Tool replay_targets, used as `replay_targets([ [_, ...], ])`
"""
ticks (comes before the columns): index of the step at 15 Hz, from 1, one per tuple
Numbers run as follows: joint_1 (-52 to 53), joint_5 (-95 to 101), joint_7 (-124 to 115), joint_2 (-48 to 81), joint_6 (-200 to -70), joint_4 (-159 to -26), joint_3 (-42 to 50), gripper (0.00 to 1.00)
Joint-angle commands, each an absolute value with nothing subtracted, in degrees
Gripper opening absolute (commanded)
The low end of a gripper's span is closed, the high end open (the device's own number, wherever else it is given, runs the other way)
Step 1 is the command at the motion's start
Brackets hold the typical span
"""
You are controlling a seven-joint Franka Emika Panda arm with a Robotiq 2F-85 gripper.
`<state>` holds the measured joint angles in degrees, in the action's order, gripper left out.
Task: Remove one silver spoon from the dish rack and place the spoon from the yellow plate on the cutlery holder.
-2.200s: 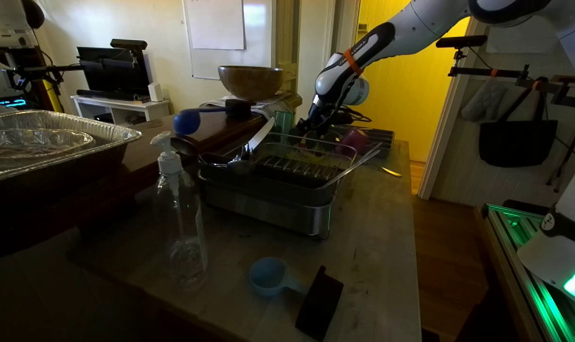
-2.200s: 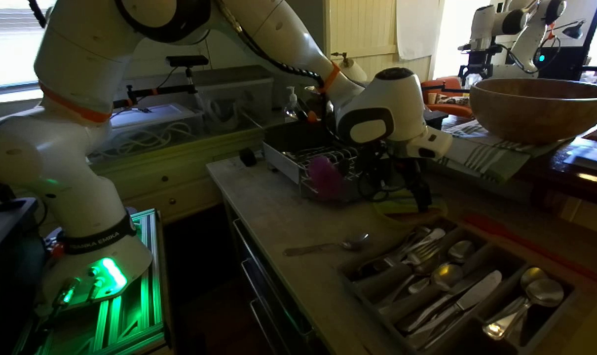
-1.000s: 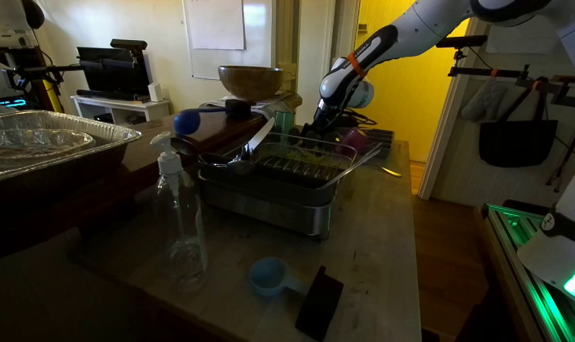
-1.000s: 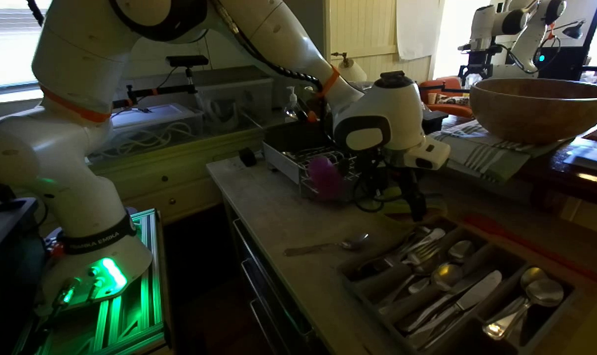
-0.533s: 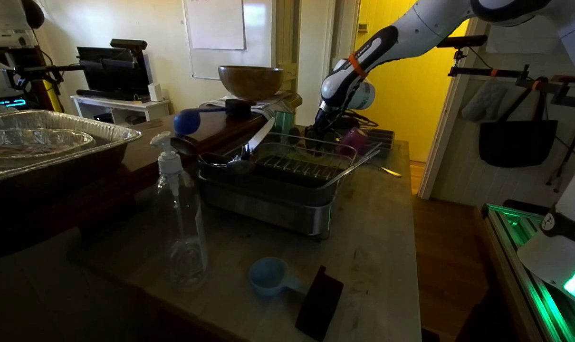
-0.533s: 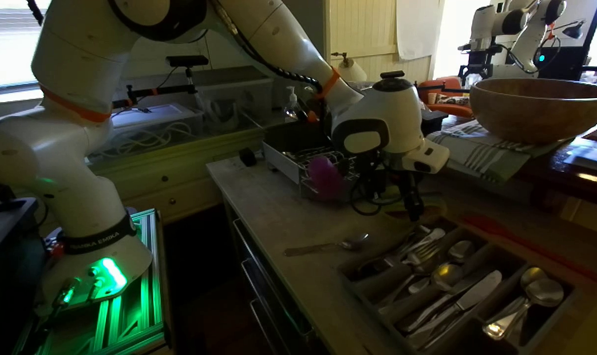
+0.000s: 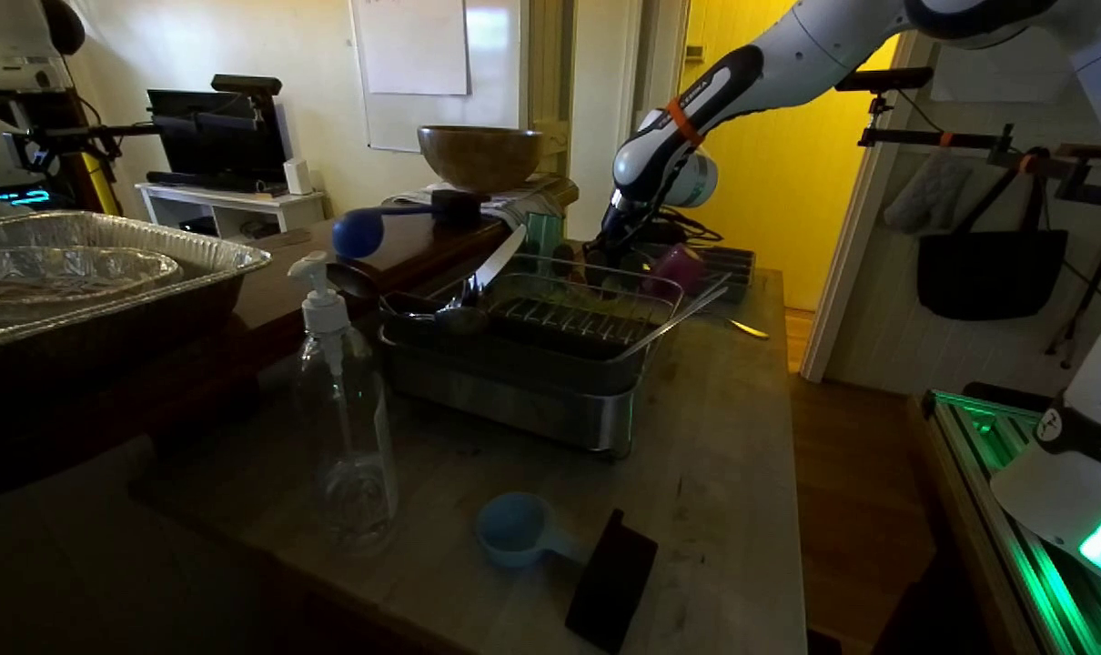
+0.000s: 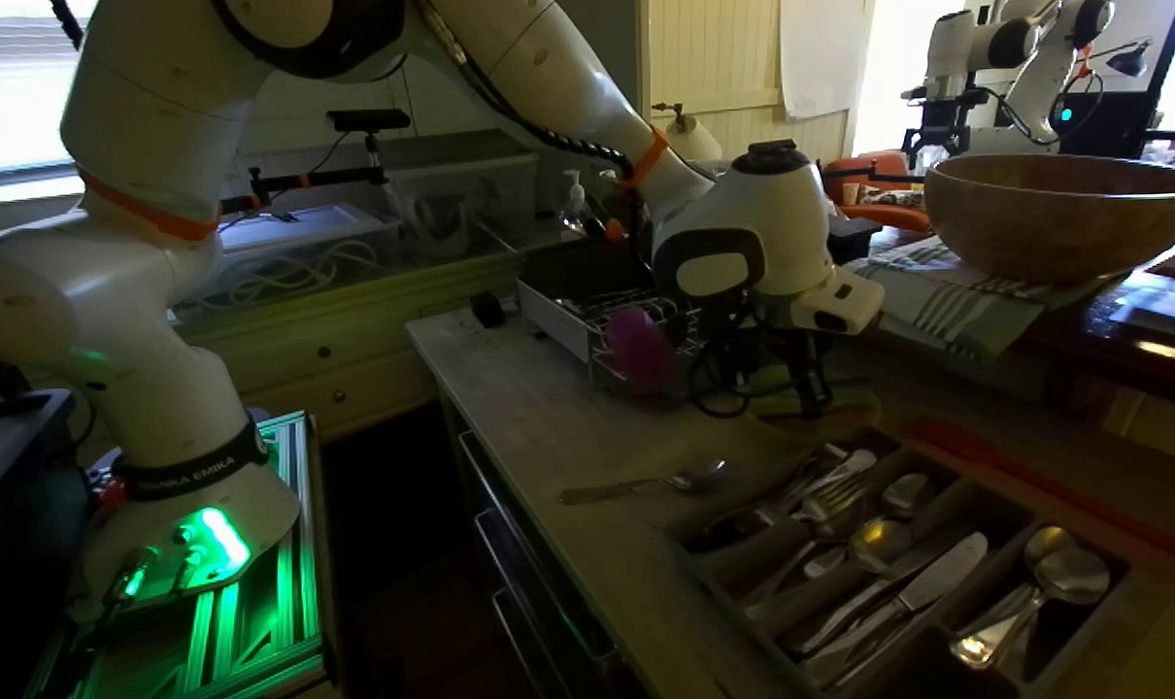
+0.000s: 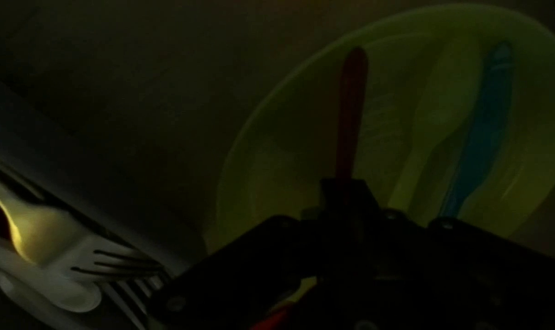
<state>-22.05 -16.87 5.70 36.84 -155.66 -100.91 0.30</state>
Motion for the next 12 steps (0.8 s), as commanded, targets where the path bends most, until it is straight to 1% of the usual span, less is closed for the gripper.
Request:
replay_targets([
  [1, -20.7, -16.9, 3.3, 35.5, -156.0, -102.8, 1.7, 0.02],
  [8, -16.9, -15.5, -3.2, 32.2, -155.3, -104.6, 5.3, 0.02],
  [12, -12.3, -12.4, -10.9, 30.1, -155.0, -106.1, 10.4, 0.02],
])
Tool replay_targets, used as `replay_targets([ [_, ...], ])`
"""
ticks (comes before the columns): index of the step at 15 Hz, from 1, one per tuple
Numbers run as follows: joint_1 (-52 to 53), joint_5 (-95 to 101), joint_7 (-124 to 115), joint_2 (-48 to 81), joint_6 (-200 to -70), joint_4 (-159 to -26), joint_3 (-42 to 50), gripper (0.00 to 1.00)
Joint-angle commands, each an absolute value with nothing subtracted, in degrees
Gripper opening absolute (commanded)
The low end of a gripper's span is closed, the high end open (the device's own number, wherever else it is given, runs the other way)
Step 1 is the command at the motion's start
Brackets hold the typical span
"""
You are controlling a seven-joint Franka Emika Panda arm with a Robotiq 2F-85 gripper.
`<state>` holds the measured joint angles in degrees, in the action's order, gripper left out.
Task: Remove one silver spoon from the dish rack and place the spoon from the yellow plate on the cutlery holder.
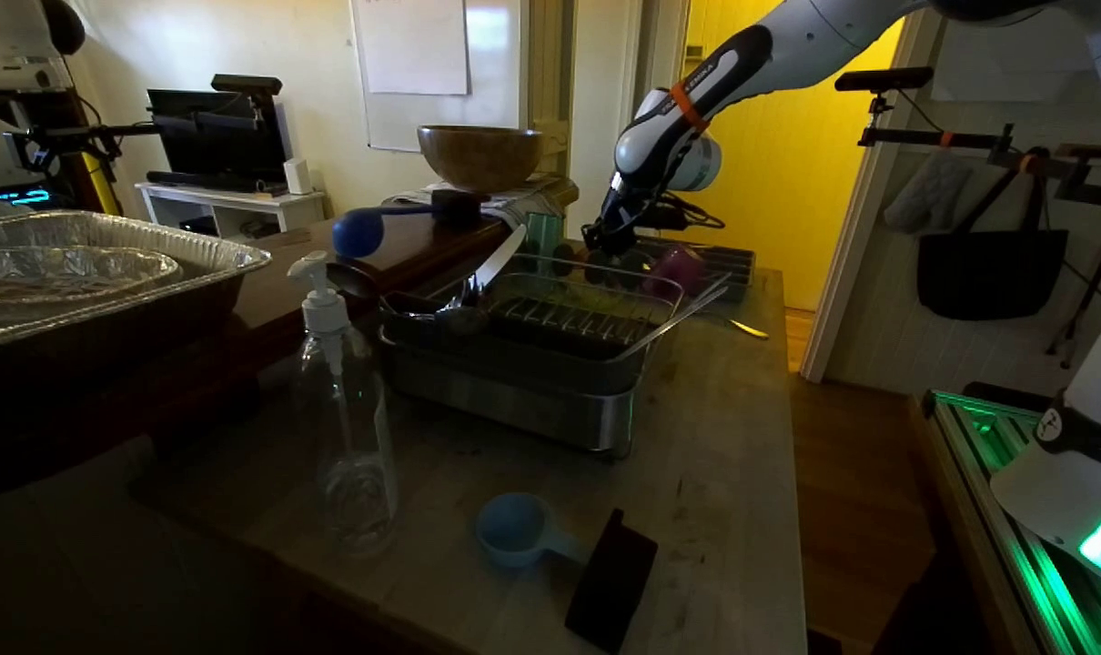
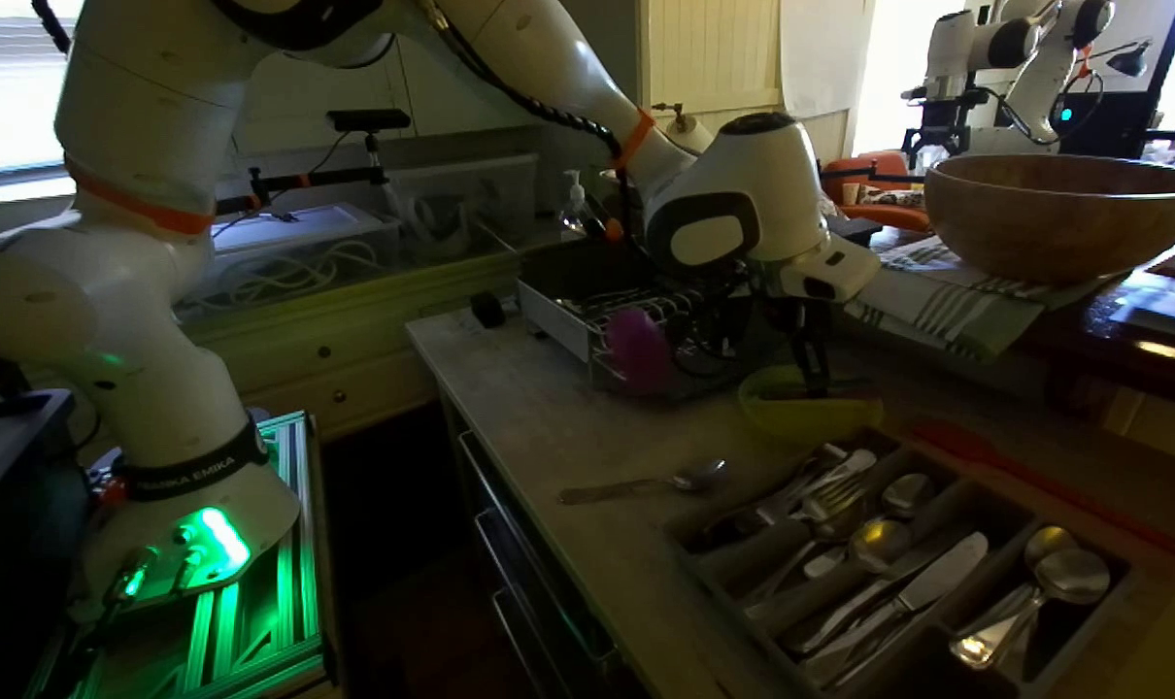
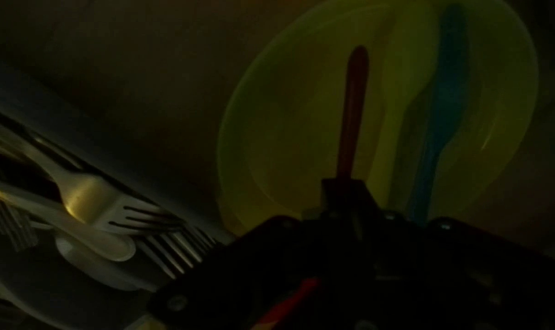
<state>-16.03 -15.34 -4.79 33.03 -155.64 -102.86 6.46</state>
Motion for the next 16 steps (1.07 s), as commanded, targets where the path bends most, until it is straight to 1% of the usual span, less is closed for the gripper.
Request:
replay_targets([
  [1, -11.6, -11.6, -12.1, 29.6, -154.8, -106.4, 11.3, 0.02],
  [9, -12.9, -10.1, -7.5, 21.9, -151.3, -111.1, 11.0, 0.02],
  [16, -14.8, -3.8, 3.9, 17.1, -147.5, -115.0, 12.4, 0.02],
])
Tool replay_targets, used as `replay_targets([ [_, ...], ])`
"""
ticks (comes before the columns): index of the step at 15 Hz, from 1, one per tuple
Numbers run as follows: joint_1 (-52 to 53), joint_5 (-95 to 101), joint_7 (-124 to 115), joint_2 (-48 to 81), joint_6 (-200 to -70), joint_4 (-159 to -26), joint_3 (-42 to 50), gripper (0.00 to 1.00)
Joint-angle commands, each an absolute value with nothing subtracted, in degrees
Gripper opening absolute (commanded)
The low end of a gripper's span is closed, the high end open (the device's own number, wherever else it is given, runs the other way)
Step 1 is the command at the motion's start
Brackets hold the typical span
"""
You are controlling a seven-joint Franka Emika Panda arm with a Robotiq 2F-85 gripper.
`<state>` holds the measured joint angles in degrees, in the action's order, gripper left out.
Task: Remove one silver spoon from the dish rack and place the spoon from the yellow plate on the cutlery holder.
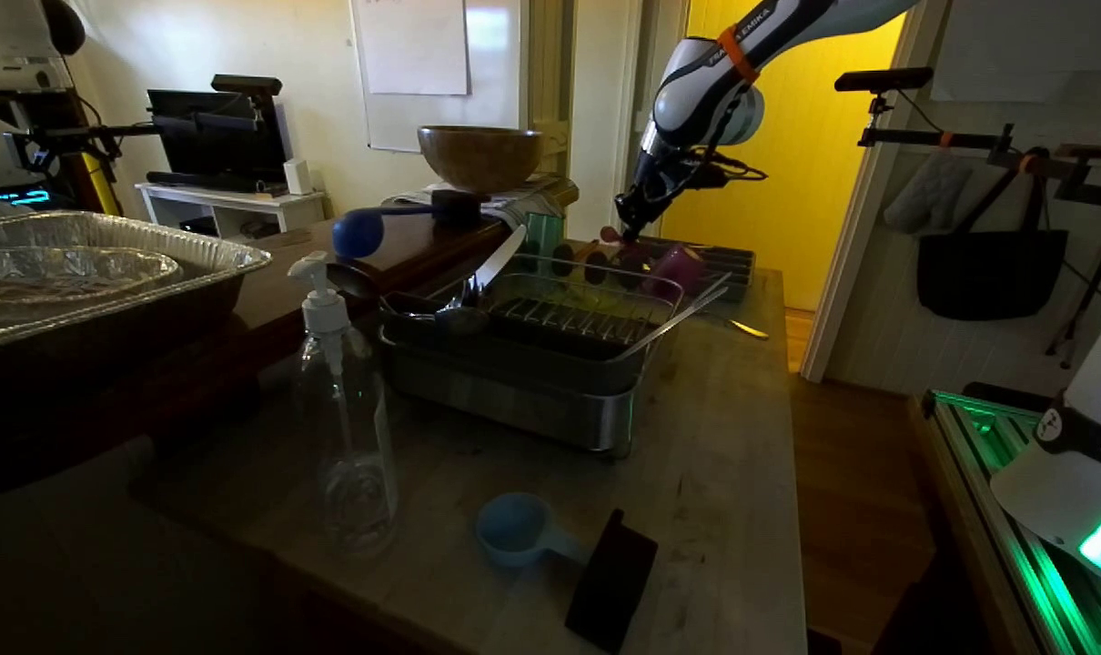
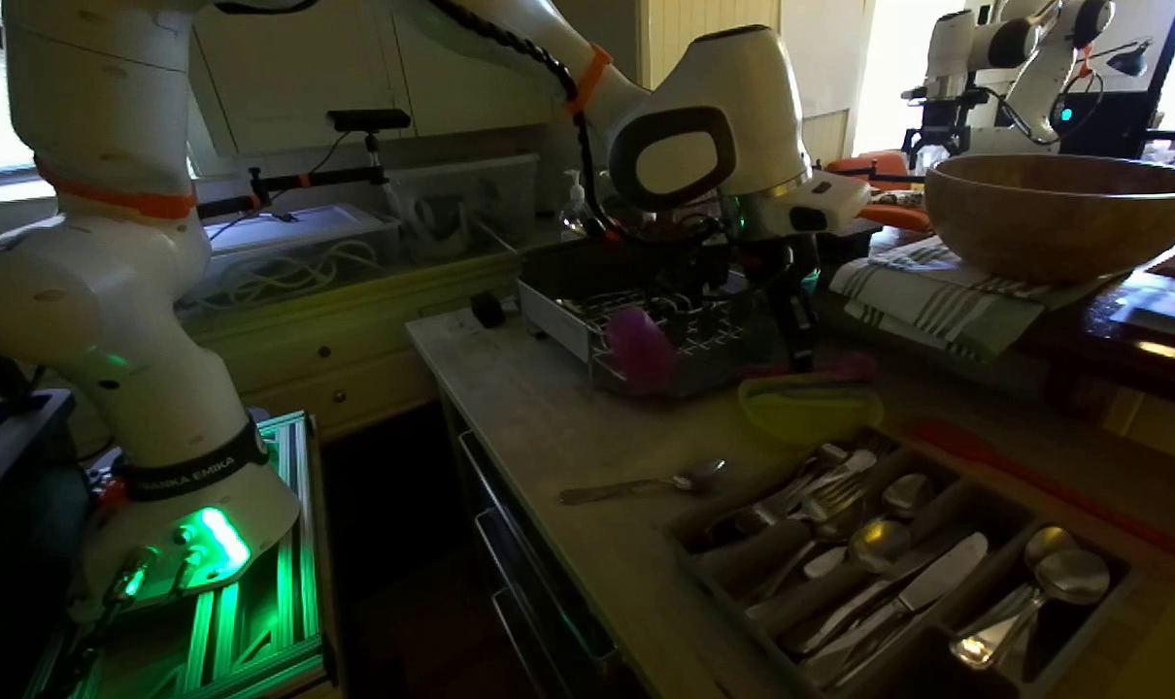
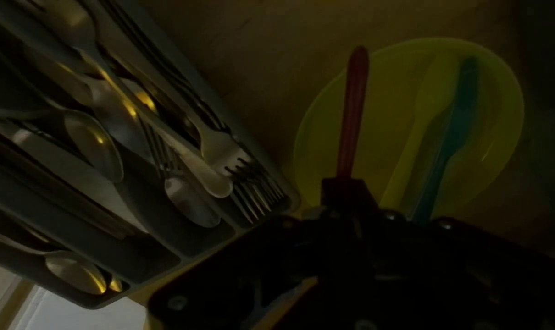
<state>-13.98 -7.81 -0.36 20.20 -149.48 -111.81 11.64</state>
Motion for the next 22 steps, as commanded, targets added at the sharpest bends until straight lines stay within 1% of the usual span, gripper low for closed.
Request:
replay_targets([
  [1, -15.0, -2.3, 5.2, 16.8, -147.3, -115.3, 12.8, 0.02],
  [8, -15.8, 10.2, 12.5, 16.6, -148.9, -116.5, 16.3, 0.02],
  [17, -15.6, 28.2, 14.8, 18.9, -152.3, -117.2, 20.3, 0.02],
  [22, -15.3, 35.9, 12.7, 21.3, -159.2, -117.1, 22.0, 0.02],
])
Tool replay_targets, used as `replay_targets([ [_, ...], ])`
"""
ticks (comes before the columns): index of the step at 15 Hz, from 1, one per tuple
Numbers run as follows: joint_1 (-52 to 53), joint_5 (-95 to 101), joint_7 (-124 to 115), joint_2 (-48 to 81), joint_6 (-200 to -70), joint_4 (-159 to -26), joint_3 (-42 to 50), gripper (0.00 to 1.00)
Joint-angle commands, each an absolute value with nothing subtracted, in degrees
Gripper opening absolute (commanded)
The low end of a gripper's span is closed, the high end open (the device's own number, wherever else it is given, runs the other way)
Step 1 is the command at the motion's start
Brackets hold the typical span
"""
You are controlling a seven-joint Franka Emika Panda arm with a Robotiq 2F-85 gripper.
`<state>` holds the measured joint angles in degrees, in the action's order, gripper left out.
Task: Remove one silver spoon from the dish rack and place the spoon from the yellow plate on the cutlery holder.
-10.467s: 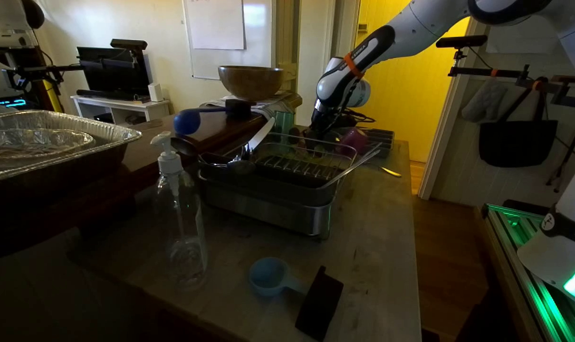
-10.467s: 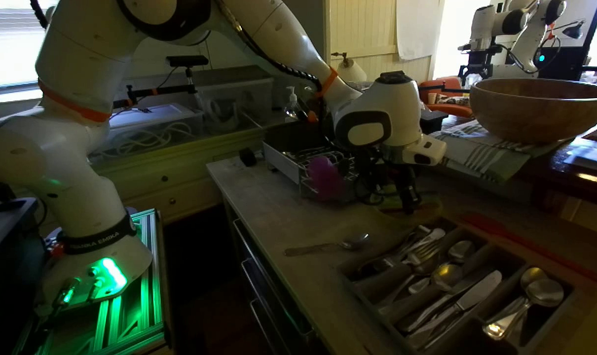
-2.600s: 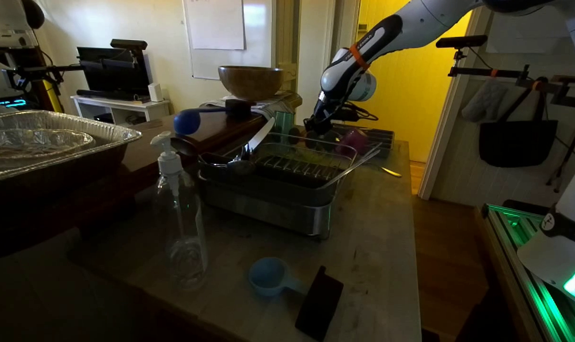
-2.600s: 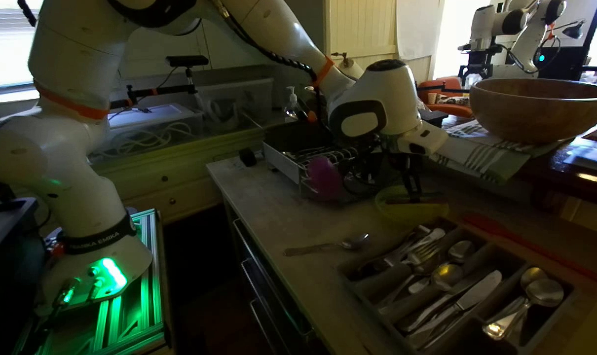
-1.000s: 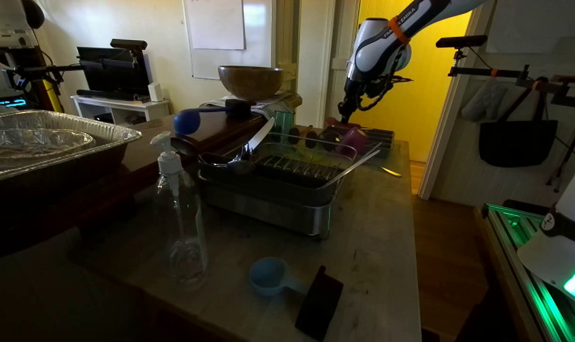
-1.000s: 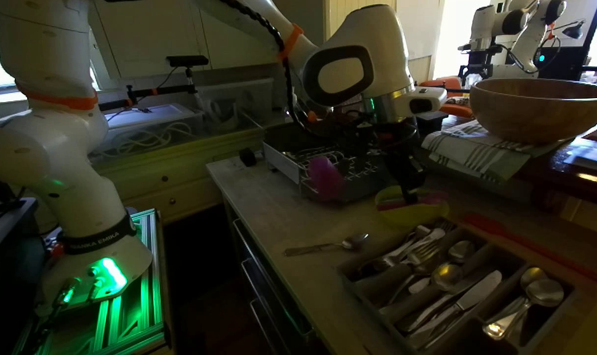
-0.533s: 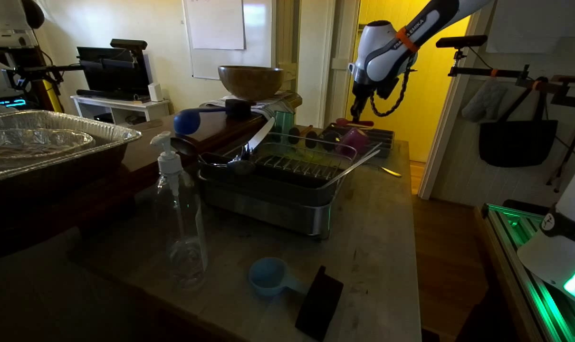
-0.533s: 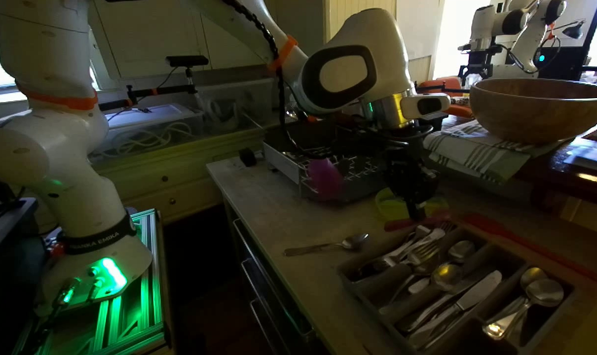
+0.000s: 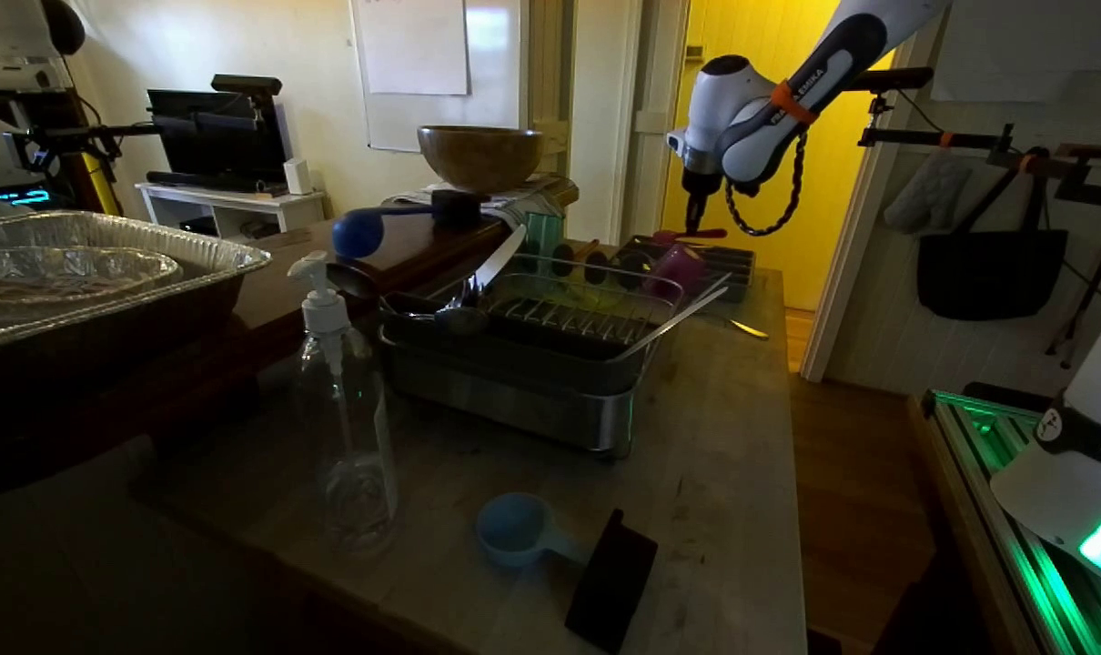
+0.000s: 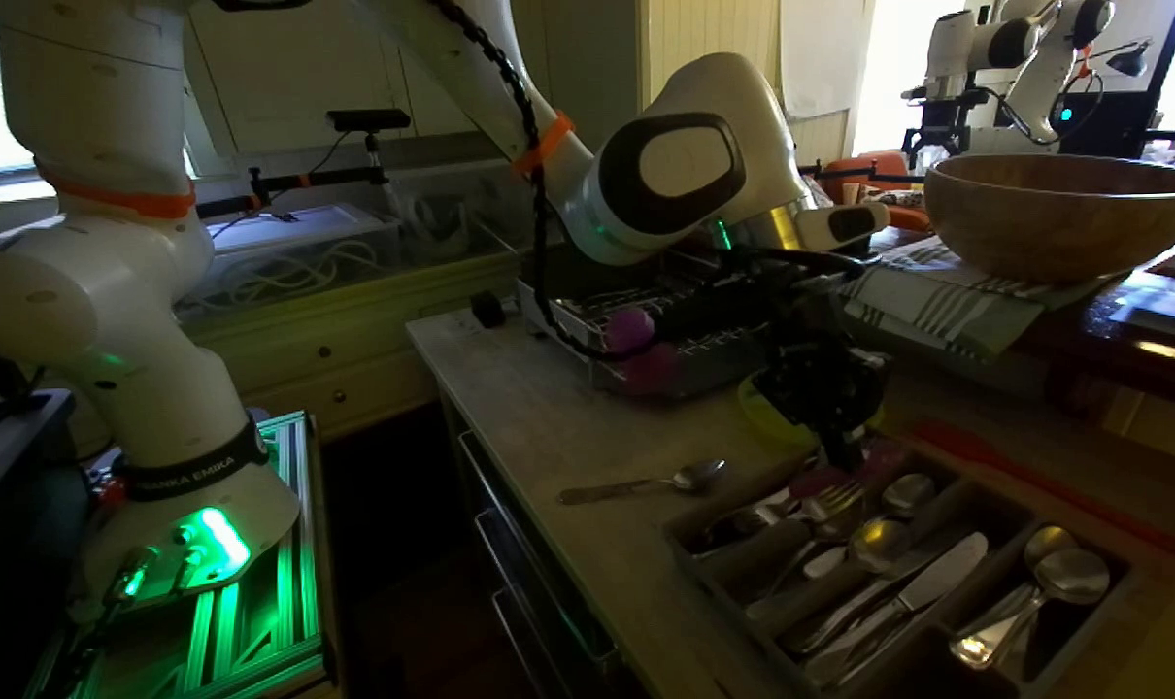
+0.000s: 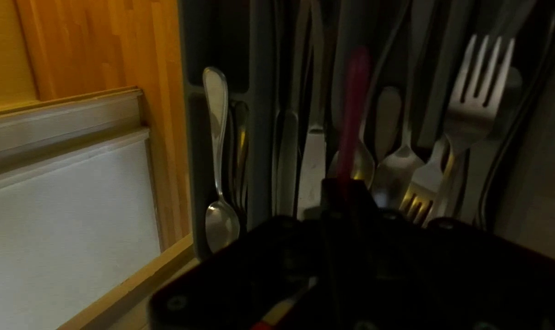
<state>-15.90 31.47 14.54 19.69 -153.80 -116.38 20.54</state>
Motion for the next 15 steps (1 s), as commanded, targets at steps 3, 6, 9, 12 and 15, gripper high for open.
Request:
replay_targets([
  [3, -15.0, 38.0, 10.7, 22.8, -163.5, -117.5, 22.8, 0.02],
  [6, -14.4, 39.3, 9.1, 24.4, -166.5, -117.7, 24.0, 0.02],
  [9, -13.8, 40.2, 8.0, 26.1, -168.4, -117.5, 25.2, 0.02],
  [12, -13.1, 40.3, 7.0, 27.3, -169.6, -117.6, 26.2, 0.02],
  [15, -12.2, 39.9, 6.1, 28.2, -170.0, -117.6, 27.0, 0.02],
])
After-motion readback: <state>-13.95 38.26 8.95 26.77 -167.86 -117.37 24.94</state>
